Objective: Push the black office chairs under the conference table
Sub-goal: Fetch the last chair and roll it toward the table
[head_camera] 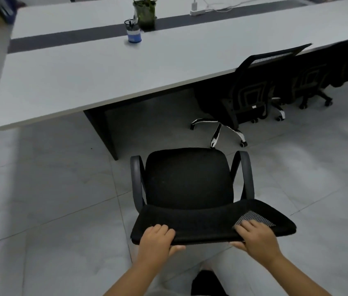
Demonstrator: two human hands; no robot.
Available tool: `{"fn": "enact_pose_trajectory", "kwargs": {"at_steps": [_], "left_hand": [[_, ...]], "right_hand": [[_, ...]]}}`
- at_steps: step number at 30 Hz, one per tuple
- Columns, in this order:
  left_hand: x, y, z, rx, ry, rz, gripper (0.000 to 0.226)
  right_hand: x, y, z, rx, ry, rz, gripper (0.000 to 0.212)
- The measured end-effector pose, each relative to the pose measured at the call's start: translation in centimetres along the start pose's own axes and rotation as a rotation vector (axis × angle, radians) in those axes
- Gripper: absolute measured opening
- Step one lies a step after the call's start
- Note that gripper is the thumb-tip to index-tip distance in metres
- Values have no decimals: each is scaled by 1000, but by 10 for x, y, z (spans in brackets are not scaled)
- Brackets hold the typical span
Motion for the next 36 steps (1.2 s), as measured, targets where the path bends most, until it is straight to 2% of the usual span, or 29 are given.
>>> {"fn": "enact_pose_trajectory", "kwargs": {"at_steps": [5, 8, 12, 15, 21, 25, 31, 36], "left_hand": [[-9, 2, 43, -177, 76, 16, 69], [-8, 4, 68, -156, 103, 7, 66], [-2, 14, 101, -122, 132, -7, 51], [20, 22, 120, -173, 138, -5, 65], [83, 37, 155, -224, 104, 39, 72], [128, 51, 185, -248, 90, 26, 72], [175, 68, 242, -152, 110, 52, 56], [200, 74, 271, -226, 107, 40, 76]], "right_hand": [[-52, -3, 54, -21, 113, 1, 76], [-72, -7, 84, -27, 151, 20, 77], [-92, -9, 128, -32, 186, 12, 81], [-91, -11, 159, -48, 209, 22, 80], [-75, -19, 223, -116, 204, 39, 75], [-65, -21, 268, -130, 176, 33, 75], [-66, -23, 329, -94, 116, -9, 75], [-71, -27, 369, -61, 116, -38, 72]]}}
Point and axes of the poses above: each hand's wrist, its own z-axis towards the middle knuckle, its own y-axis out of the back of the hand, x = y × z, the point moved 5 cm from there along z, towards the middle knuckle, and after that the axes turned 13 degrees about x, right-handed, at the moved point
